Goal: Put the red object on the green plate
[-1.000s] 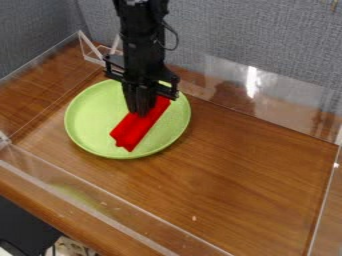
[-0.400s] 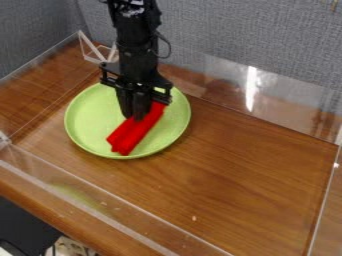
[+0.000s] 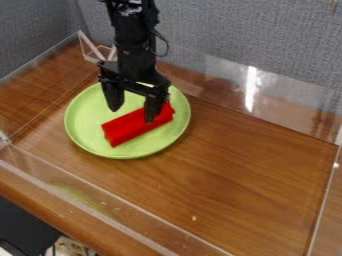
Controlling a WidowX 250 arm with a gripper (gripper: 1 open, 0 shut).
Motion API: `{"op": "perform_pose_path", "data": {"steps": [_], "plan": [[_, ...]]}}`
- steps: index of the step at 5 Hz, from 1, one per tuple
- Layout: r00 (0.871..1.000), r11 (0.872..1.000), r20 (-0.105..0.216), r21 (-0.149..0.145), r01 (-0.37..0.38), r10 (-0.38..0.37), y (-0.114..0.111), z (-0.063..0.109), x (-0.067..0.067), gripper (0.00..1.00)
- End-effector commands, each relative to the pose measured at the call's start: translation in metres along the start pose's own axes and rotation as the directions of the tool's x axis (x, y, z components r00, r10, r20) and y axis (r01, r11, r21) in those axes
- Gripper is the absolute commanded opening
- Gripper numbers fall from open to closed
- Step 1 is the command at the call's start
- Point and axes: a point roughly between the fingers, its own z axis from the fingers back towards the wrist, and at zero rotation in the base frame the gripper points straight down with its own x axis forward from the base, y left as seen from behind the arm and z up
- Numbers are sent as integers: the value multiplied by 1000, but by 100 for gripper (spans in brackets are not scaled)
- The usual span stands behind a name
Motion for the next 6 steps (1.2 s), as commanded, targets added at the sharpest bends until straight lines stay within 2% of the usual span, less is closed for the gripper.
{"op": "perform_pose_path", "data": {"steps": [1,2,3,5,6], "plan": [[1000,1000,15,14,-21,21,8,-3,3,100],[1000,999,-10,20,-27,27,9,-17,1,100],[999,999,-16,23,-31,32,9,-22,1,0],[997,999,72,5,-39,38,6,21,-6,0],[991,1000,127,-3,-30,31,-2,52,-10,0]]}}
